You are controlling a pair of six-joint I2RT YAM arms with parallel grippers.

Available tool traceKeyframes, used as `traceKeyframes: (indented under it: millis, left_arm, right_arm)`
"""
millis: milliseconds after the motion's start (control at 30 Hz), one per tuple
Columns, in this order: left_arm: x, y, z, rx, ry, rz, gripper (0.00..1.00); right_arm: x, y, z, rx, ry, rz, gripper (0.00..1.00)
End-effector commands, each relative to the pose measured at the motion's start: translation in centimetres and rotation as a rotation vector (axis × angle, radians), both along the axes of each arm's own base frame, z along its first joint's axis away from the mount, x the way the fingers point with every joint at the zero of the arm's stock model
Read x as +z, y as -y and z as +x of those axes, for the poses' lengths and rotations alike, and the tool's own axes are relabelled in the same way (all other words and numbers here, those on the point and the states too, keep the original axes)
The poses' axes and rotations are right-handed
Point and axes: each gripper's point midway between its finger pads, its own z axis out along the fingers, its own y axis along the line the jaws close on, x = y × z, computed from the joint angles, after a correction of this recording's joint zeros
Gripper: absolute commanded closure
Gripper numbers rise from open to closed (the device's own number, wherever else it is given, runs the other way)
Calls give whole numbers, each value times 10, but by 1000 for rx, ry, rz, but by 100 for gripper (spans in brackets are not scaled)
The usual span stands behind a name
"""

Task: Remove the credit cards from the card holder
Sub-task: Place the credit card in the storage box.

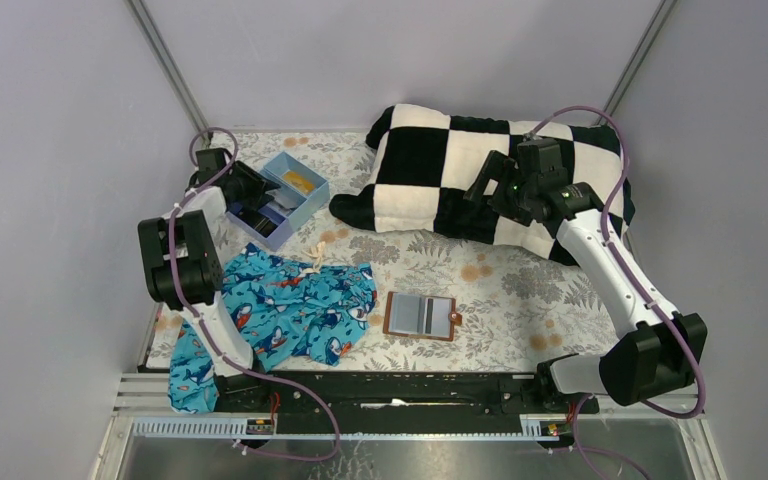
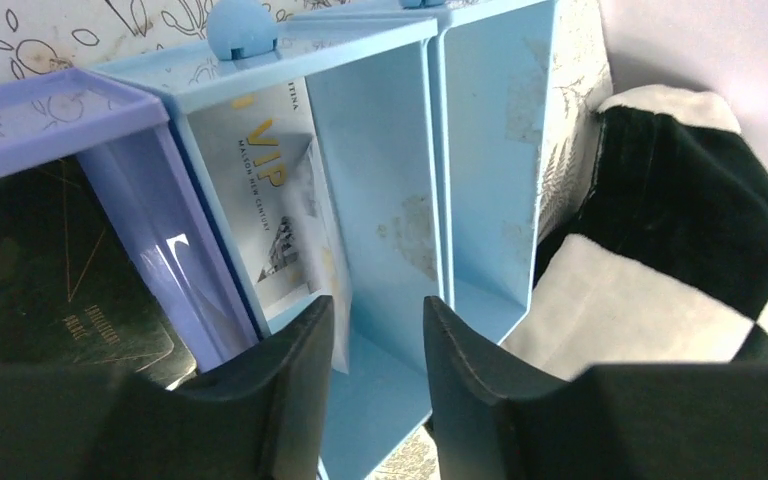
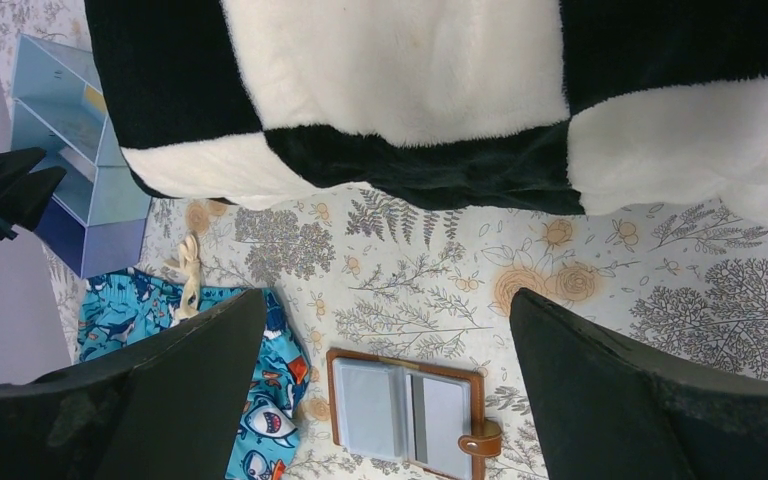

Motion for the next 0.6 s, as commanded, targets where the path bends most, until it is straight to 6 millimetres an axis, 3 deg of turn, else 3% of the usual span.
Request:
traceKeyframes:
  millis: [0, 200, 400, 467, 567]
  left_arm:
    - [28, -9, 7, 12, 35, 34, 55]
    - [60, -11, -6, 6, 63, 81, 54]
    - [108, -7, -33, -22, 150, 173, 53]
    - [119, 8, -44, -69, 185, 205, 53]
    - [125, 50, -64, -187, 196, 304, 53]
  right_arm:
    - [24, 6, 1, -35, 57, 7, 0]
    - [32, 3, 0, -15, 71, 21, 0]
    - [28, -13, -5, 75, 51, 72, 0]
    - [18, -22, -16, 123, 5, 101, 1]
    - [-7, -32, -50, 189, -108, 77, 5]
